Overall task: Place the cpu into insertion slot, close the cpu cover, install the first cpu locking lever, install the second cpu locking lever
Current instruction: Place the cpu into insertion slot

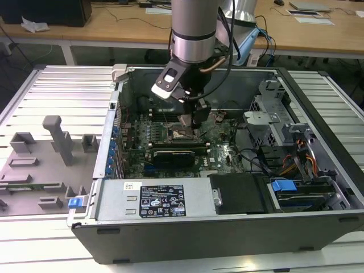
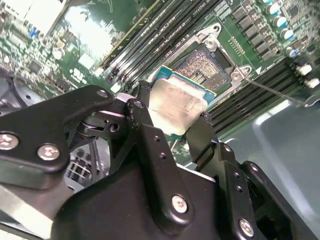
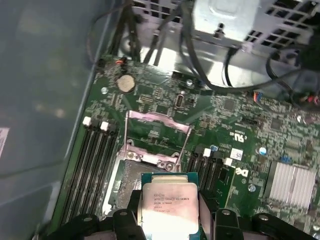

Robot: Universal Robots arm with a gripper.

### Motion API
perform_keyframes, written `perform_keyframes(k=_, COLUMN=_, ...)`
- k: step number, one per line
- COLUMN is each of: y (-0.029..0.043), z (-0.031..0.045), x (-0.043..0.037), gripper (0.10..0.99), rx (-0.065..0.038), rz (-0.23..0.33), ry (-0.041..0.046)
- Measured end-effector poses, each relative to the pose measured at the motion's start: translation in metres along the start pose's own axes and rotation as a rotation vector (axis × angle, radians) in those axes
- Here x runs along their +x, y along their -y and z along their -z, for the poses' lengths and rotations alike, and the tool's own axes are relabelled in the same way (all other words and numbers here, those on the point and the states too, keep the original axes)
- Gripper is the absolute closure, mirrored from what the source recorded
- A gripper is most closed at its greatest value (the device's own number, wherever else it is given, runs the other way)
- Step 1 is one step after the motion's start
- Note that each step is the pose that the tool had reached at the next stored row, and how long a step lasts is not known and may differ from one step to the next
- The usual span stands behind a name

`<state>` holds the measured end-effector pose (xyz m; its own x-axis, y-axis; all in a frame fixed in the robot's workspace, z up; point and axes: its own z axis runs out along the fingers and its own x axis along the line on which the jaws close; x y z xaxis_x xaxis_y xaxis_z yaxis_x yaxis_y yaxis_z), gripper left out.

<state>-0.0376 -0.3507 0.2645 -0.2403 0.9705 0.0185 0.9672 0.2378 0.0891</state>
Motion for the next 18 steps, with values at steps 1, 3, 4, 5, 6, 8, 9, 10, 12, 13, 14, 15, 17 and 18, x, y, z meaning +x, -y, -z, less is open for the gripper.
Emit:
perform_keyframes(k=1, y=0.0001, z=-0.0008, x=0.0, gripper=0.545, rx=0.0, rz=-0.018, ry=0.0015)
perform_keyframes(k=3, y=0.0004, z=-0.0041, x=-0.0001, gripper=0.545, rx=-0.002, rz=-0.099, ry=0.0088)
perform_keyframes(k=4, y=0.0004, z=-0.0048, x=-0.0001, gripper=0.545, rx=-0.002, rz=-0.117, ry=0.0104)
perform_keyframes(k=5, y=0.0005, z=-0.0057, x=-0.0001, gripper=0.545, rx=-0.003, rz=-0.139, ry=0.0124)
perform_keyframes(k=6, y=0.0006, z=-0.0063, x=-0.0001, gripper=0.545, rx=-0.003, rz=-0.154, ry=0.0137)
perform_keyframes(k=8, y=0.0007, z=-0.0079, x=-0.0001, gripper=0.545, rx=-0.004, rz=-0.195, ry=0.0172)
perform_keyframes(k=9, y=0.0008, z=-0.0087, x=-0.0001, gripper=0.545, rx=-0.004, rz=-0.217, ry=0.0194)
perform_keyframes(k=10, y=0.001, z=-0.009, x=-0.0001, gripper=0.545, rx=-0.004, rz=-0.229, ry=0.0203)
perform_keyframes(k=12, y=0.0025, z=-0.0097, x=0.0004, gripper=0.545, rx=-0.005, rz=-0.24, ry=0.0203)
perform_keyframes(k=13, y=0.0029, z=-0.0104, x=0.0005, gripper=0.545, rx=-0.007, rz=-0.24, ry=0.0203)
perform_keyframes(k=14, y=0.0035, z=-0.011, x=0.0006, gripper=0.545, rx=-0.014, rz=-0.239, ry=0.0215)
perform_keyframes(k=15, y=0.0047, z=-0.0118, x=0.0009, gripper=0.545, rx=-0.024, rz=-0.239, ry=0.0225)
perform_keyframes(k=17, y=0.0066, z=-0.0132, x=0.0013, gripper=0.545, rx=-0.037, rz=-0.239, ry=0.0241)
perform_keyframes(k=18, y=0.007, z=-0.0142, x=0.0014, gripper=0.545, rx=-0.039, rz=-0.239, ry=0.0241)
